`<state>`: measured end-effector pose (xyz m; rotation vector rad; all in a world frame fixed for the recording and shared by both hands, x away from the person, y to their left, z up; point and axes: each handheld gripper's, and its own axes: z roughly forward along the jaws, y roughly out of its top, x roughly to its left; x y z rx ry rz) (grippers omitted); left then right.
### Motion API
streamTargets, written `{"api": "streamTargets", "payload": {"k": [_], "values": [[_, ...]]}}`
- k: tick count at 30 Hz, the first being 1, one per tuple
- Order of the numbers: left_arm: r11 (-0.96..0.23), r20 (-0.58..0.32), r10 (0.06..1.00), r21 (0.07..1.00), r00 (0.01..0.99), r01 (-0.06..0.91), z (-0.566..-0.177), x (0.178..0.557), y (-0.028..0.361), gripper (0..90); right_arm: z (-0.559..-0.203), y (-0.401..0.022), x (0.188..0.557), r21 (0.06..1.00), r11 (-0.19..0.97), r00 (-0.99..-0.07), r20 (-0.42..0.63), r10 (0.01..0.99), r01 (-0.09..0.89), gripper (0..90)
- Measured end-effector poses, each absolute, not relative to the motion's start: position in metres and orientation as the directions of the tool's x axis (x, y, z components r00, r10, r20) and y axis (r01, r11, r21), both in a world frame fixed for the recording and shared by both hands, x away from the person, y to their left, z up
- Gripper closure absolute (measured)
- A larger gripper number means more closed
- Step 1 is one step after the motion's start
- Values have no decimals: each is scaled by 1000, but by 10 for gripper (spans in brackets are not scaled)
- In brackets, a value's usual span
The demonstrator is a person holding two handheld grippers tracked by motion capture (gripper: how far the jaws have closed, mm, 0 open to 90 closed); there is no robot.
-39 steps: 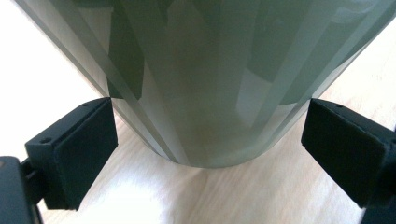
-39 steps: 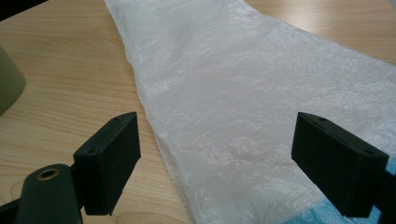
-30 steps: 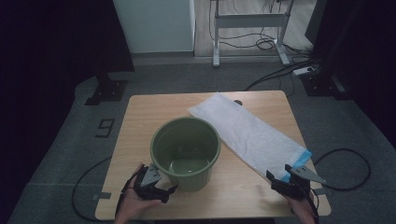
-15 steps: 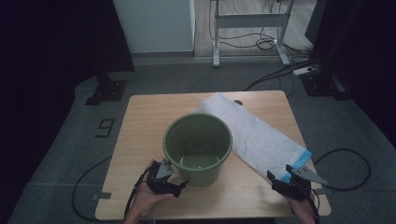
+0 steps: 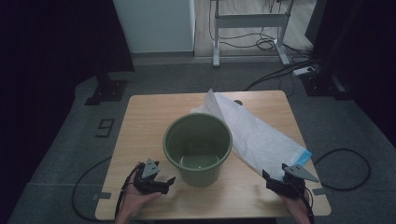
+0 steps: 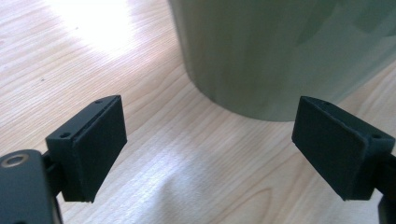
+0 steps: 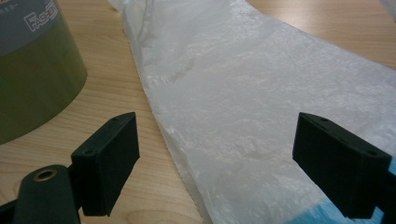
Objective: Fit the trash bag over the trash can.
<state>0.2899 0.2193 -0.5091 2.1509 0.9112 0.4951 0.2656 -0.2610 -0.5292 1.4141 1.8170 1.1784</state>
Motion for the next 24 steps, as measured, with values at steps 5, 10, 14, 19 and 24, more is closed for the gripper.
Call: {"api": "streamTargets", "payload": {"k": [5,10,14,19,24], "values": [[-480,66,746,744,663,466,-511,294,221,101,-526,-253,273,878,69,-292,83,953,474,142],[-482,71,758,731,648,483,-514,299,226,109,-523,-237,286,869,86,-300,74,951,488,142],[-457,64,783,734,619,502,-515,302,231,113,-527,-223,305,848,83,-292,87,952,523,142],[-432,52,810,727,584,534,-518,304,234,143,-533,-196,333,808,110,-298,84,951,578,142],[-388,20,838,725,546,569,-521,309,242,151,-540,-166,365,773,140,-286,56,956,619,144]]}}
